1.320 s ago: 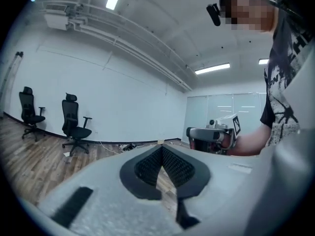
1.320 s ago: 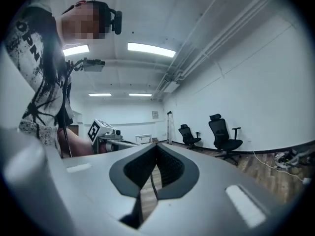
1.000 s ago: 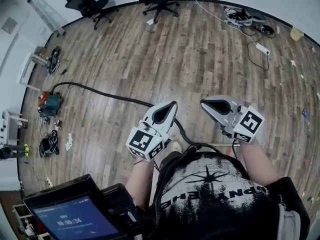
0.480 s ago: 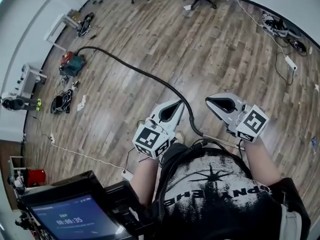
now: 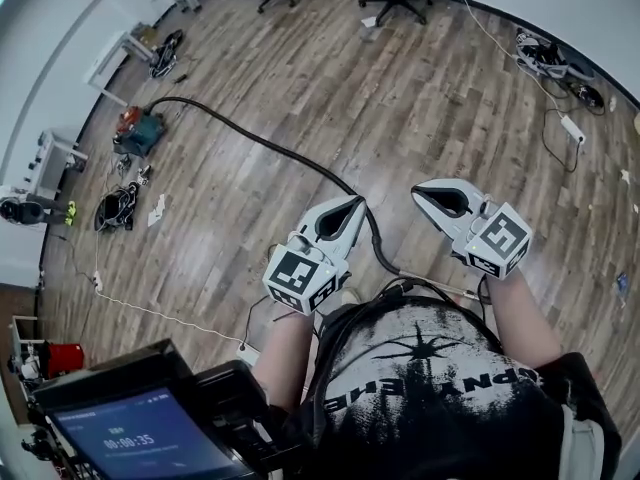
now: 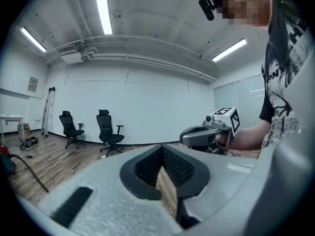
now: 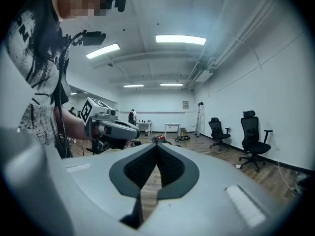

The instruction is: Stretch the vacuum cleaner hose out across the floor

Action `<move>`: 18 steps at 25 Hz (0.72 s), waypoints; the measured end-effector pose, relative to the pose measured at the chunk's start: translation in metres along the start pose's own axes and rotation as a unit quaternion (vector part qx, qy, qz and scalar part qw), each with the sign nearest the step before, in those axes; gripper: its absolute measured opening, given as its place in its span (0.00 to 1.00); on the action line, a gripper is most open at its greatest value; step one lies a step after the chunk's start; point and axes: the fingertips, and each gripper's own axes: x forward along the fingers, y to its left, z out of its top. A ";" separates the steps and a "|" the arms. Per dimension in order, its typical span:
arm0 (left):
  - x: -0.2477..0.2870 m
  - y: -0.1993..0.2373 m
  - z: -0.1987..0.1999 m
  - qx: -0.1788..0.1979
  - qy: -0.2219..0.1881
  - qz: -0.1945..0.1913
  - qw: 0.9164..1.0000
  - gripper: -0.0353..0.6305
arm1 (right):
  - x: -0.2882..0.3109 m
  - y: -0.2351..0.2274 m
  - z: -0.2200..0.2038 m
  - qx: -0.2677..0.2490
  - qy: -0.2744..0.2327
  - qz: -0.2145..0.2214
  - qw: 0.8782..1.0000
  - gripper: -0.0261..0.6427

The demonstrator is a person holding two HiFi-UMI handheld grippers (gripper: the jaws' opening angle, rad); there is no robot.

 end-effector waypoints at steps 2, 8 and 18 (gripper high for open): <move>0.000 0.000 -0.002 -0.003 0.000 -0.002 1.000 0.05 | -0.001 -0.001 -0.001 -0.006 0.004 -0.009 1.000 0.05; -0.004 0.000 -0.011 -0.010 -0.002 0.001 1.000 0.05 | -0.003 0.006 -0.009 -0.016 0.021 -0.015 1.000 0.05; -0.013 -0.003 -0.008 -0.007 -0.003 0.004 1.000 0.05 | 0.000 0.016 -0.005 -0.026 0.033 -0.003 0.999 0.05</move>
